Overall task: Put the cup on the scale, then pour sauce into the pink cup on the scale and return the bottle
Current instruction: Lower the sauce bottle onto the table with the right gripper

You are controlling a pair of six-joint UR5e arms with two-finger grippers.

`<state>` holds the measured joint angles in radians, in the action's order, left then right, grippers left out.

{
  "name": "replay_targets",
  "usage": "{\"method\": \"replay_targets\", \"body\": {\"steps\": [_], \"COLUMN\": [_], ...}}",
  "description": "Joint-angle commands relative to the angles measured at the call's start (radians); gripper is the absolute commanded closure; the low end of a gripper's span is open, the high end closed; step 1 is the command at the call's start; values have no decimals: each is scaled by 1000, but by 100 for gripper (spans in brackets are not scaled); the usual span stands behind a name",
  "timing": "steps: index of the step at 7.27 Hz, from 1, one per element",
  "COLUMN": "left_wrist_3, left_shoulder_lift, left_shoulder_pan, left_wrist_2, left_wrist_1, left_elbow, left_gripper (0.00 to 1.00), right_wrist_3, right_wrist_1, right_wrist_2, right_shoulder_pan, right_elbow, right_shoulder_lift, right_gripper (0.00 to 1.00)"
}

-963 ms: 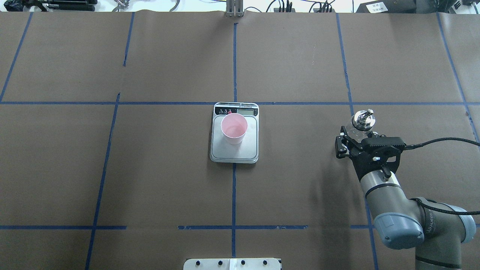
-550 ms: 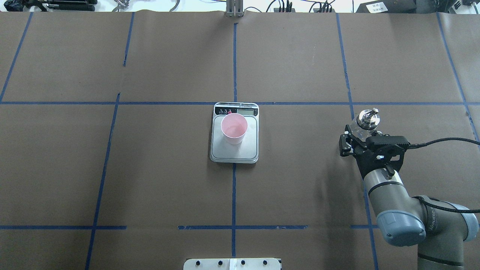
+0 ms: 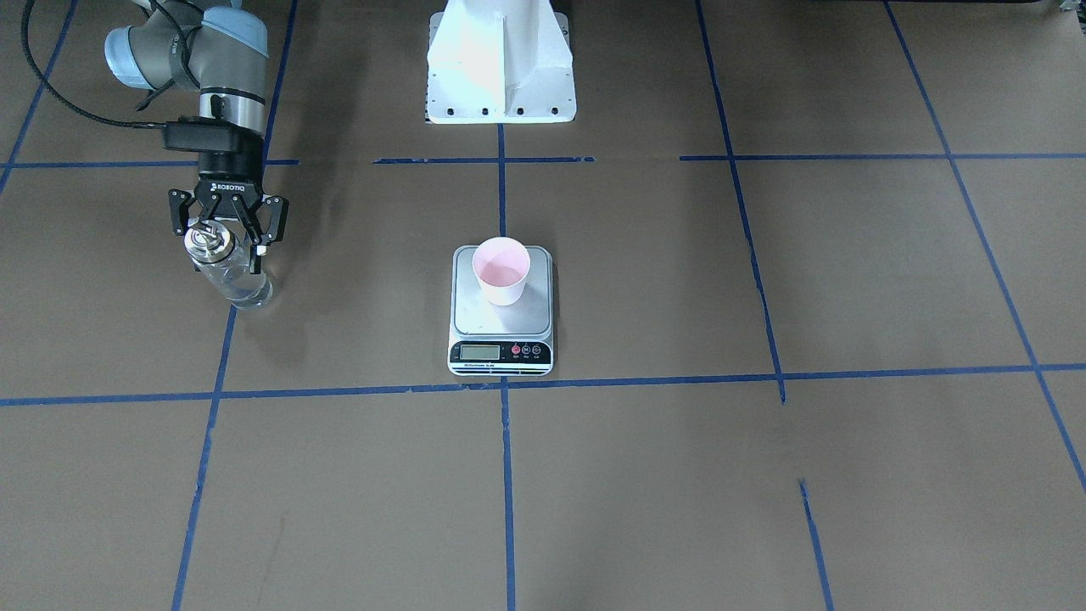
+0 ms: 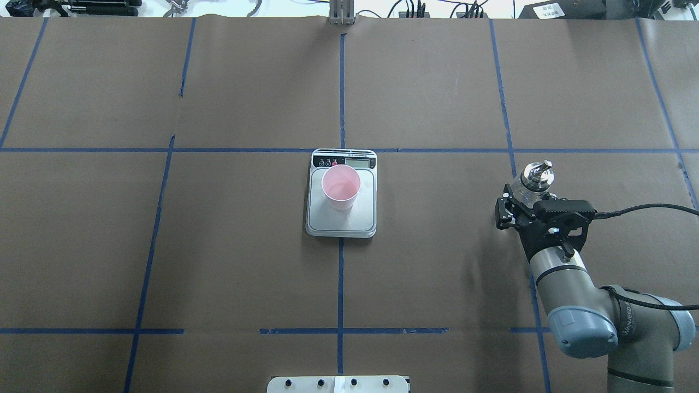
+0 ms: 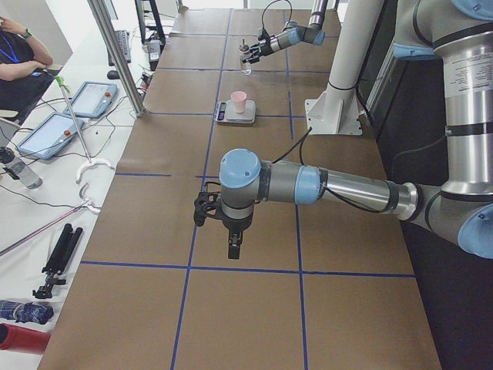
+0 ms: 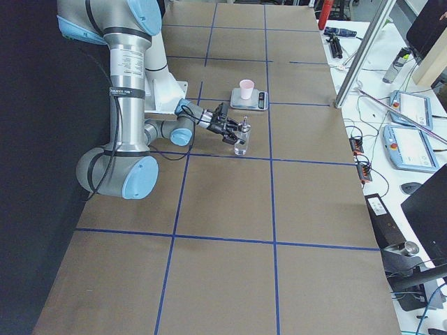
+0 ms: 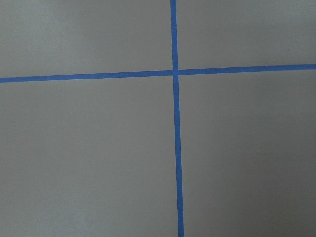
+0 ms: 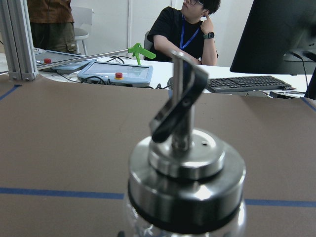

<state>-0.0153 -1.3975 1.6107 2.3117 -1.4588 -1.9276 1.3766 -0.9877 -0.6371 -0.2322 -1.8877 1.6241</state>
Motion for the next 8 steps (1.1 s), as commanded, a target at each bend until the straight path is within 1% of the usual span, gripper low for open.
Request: {"method": "replay_targets", "body": {"steps": [1,5,7,8], "left_wrist_3": [0,0,0,0], "left_shoulder_lift": [0,2,2,0], "left_shoulder_pan": [0,0,0,0], "left_wrist_2": [0,0,0,0], "left_wrist_1": [0,2,2,2], "left_elbow": [-2,-2,-2,-1], "left_gripper": [0,0,0,0], "right_wrist_3": [28,29,27,27], "right_wrist_1": [1,3,1,1], "right_wrist_2": [1,2,2,4], "right_shoulder_pan": [2,2,2,4], "right_elbow": [7,39,39,38], "right_shoulder_lift": [-3,-12,-12,-16], "right_gripper": [100,100,100,86]}}
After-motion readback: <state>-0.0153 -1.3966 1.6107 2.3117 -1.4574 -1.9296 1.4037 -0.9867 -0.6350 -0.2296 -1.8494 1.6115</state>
